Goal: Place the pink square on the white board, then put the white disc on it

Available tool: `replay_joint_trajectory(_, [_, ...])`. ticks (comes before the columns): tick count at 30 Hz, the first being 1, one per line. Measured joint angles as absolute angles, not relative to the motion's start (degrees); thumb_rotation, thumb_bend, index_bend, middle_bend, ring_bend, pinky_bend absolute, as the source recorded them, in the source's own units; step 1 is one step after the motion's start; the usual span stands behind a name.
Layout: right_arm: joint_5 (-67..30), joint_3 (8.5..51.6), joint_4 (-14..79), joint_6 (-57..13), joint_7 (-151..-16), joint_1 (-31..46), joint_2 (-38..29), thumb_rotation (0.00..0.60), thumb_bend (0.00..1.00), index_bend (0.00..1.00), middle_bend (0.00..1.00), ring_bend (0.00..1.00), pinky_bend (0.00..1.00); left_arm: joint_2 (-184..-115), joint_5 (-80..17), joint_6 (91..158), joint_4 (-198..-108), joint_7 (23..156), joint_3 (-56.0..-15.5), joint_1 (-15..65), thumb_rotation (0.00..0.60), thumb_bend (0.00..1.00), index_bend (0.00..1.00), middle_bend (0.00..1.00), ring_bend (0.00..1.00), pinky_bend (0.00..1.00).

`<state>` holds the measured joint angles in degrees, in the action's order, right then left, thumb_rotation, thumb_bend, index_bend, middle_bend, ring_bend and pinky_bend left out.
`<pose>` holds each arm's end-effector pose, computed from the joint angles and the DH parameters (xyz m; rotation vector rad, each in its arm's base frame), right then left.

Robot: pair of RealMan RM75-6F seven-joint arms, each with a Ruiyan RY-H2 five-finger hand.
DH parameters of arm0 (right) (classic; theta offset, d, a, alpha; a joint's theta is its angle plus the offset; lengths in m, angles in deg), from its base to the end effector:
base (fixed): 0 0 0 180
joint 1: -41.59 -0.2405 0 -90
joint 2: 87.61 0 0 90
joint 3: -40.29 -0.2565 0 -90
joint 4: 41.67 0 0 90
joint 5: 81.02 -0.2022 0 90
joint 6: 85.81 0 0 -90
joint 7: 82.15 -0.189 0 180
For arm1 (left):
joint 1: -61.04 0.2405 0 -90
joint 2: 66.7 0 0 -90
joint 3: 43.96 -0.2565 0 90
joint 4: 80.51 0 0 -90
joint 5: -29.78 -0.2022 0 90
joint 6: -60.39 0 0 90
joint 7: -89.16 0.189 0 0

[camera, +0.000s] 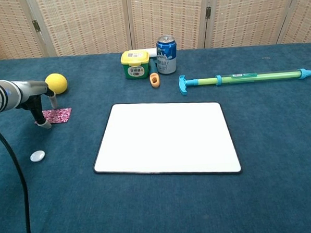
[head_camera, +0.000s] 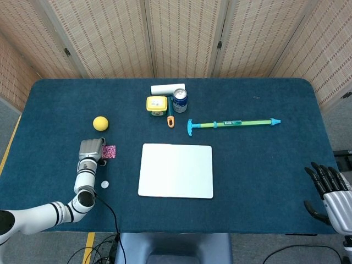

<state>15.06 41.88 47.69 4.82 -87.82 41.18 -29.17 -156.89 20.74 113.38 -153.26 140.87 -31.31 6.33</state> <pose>-0.3096 -0.1845 0.1904 1.5018 -0.8442 0.9071 -0.2192 0.4473 -0.0072 -1.5335 -1.1141 -0.3022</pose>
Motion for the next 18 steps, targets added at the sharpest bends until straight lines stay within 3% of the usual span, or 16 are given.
replay_joint_trajectory(18, [14.6,41.7,47.9,4.5,-86.7,41.2,-28.9,0.600,0.24,0.00,0.00,0.00,0.00,-157.5,19.3,110.2,-150.1,138.2,-32.1,6.0,0.600,0.28,0.32,1.00,1.00,1.00])
